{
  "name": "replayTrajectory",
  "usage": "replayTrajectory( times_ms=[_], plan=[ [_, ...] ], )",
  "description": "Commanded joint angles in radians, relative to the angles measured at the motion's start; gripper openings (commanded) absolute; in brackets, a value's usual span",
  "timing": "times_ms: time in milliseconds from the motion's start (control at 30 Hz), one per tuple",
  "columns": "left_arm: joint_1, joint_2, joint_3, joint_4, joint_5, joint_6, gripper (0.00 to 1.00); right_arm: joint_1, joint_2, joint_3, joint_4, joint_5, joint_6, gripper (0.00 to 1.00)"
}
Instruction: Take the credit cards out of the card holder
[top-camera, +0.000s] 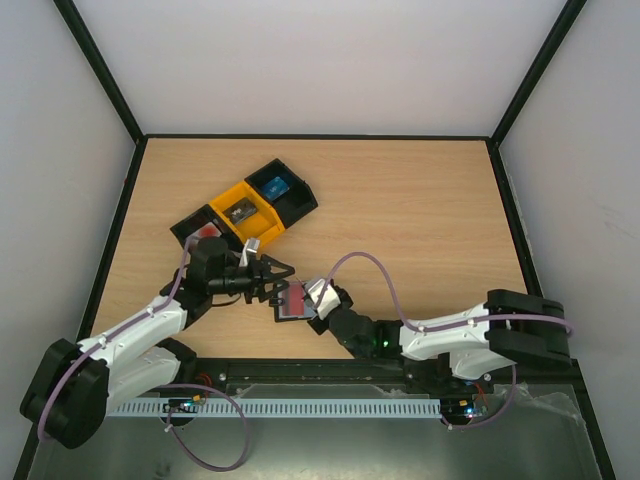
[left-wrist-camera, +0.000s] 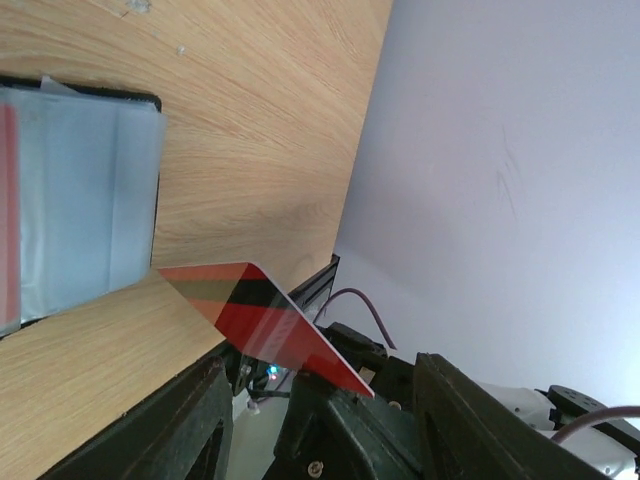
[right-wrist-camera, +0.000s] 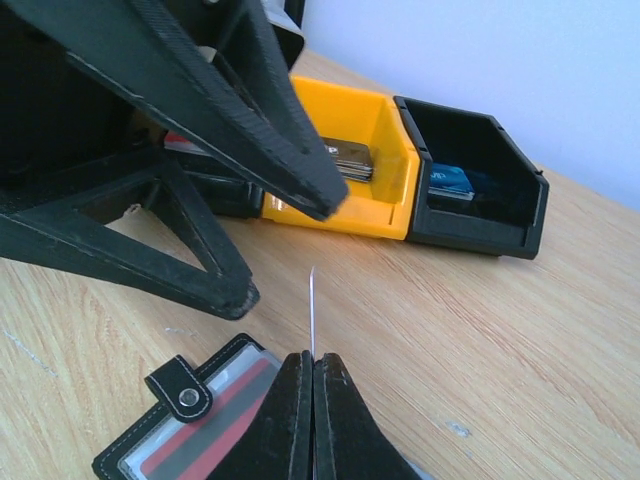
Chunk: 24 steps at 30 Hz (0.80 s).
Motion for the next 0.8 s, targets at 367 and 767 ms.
replayTrajectory(
  times_ms=[367,767],
  plan=[
    [0.004,-0.011,-0.07,0.072,0.023,-0.078,0.45,0.071,0.136,0.105,0.021,0.102,-0.117,0.02],
    [0.004,-0.017,-0.092,0.105,0.011,-0.079,0.03,0.103,0.184,0.096,0.036,0.156,-0.117,0.02]
  ],
)
